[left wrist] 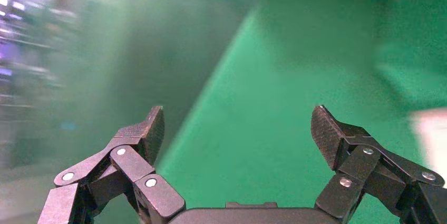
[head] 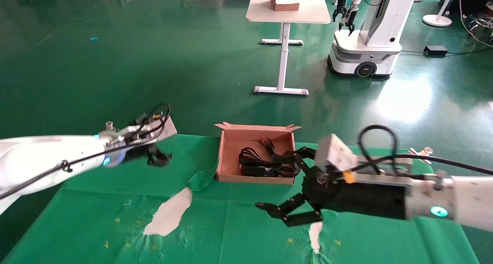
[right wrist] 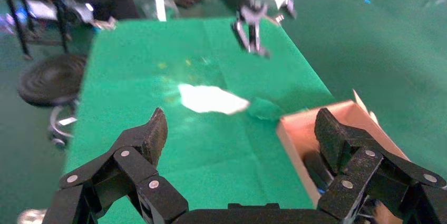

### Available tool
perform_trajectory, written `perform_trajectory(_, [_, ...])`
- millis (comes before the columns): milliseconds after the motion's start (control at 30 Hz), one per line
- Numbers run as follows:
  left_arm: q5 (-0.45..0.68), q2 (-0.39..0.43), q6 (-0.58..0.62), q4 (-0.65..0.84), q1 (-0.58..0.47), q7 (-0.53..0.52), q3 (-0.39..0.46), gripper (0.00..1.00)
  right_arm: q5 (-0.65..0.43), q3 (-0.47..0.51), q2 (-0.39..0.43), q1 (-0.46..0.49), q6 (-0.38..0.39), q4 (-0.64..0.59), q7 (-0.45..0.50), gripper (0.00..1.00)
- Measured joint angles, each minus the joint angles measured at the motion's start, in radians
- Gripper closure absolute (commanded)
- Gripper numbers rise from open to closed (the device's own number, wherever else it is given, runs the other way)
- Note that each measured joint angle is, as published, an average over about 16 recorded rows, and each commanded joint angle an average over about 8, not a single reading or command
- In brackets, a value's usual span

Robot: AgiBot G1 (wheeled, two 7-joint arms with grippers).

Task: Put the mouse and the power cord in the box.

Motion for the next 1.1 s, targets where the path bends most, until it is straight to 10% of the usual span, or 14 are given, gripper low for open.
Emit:
perform_trajectory(600, [-0.332,-0.151,0.321,-0.205,0.195,0.098,-0.329,0.00,0.337,0.182,0.215,-0.183,-0.200,0.211,0.070,0.00])
perform_trajectory(1100, [-0.611,-0.278,0.592,-0.377,0.360,0.181,-0.606,0.00,0.401,0.216,0.256,-0.218,-0.239,0.251,0.082,0.00])
